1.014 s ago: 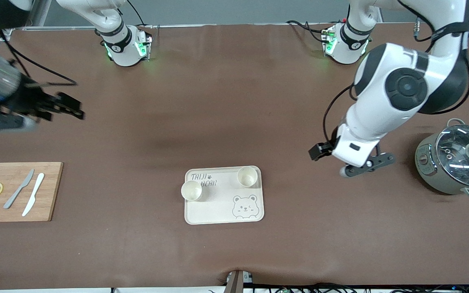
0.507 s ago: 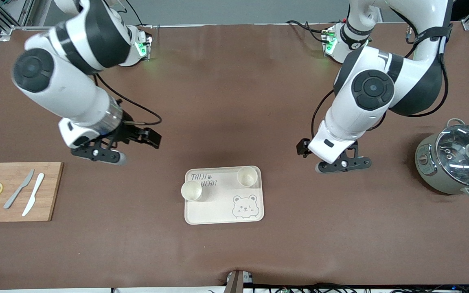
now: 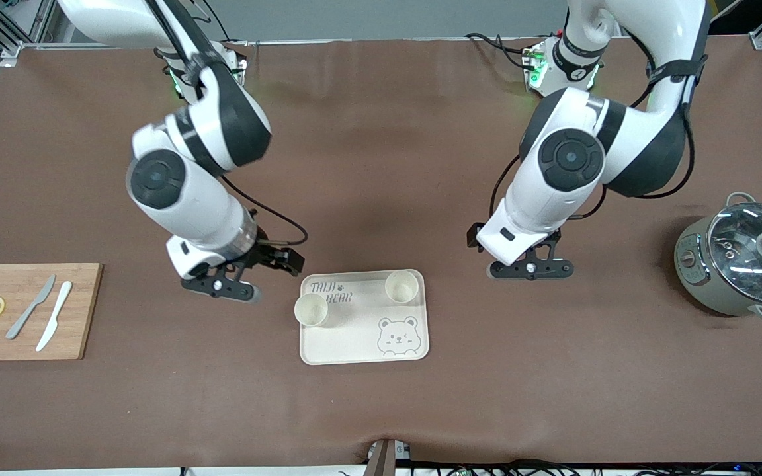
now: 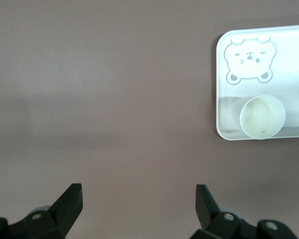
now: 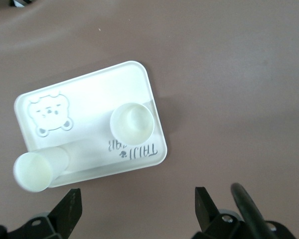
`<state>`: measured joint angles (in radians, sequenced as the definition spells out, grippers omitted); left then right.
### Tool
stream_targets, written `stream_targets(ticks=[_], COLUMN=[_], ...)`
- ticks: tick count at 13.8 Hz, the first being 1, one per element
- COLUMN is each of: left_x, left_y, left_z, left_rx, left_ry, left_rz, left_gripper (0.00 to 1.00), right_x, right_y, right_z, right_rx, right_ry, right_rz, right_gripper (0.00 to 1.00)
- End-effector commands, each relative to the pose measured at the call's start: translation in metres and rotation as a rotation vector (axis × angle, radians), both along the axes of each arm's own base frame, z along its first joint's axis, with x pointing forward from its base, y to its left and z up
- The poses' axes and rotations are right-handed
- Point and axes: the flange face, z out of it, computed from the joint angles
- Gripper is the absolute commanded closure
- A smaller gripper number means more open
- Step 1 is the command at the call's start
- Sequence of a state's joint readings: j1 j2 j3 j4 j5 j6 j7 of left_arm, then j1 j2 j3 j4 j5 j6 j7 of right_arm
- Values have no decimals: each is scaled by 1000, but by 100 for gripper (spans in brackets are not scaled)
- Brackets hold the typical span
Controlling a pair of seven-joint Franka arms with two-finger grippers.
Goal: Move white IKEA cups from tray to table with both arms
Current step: 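Reach the left gripper toward one cup while the right gripper reaches the other, then close the left gripper on one cup while the right gripper grasps the other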
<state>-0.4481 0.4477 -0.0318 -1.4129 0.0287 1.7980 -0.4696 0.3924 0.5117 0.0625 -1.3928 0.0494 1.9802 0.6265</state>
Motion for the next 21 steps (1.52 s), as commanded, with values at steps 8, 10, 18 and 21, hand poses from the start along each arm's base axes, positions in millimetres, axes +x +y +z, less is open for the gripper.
stream_targets(ticks=[8,10,18,21], left_x=[12,15,13,11], left_y=[-89,-100,-119,-123], left_z=[-101,-115,-169,-183], left_rx=[-92,-123,-141,-138], left_ry=[-139,-168,-189,-186], left_rz=[272,314,334,325], left_gripper=[0,0,0,0], right_x=[33,38,43,42], right_y=[-1,0,-3,-2], right_z=[-73,-91,-129,-144], right_rx=[-71,-64,-64,-84], right_ry=[-92,-116,-128,-116], right_rz=[99,107,193,209], right_gripper=[0,0,0,0])
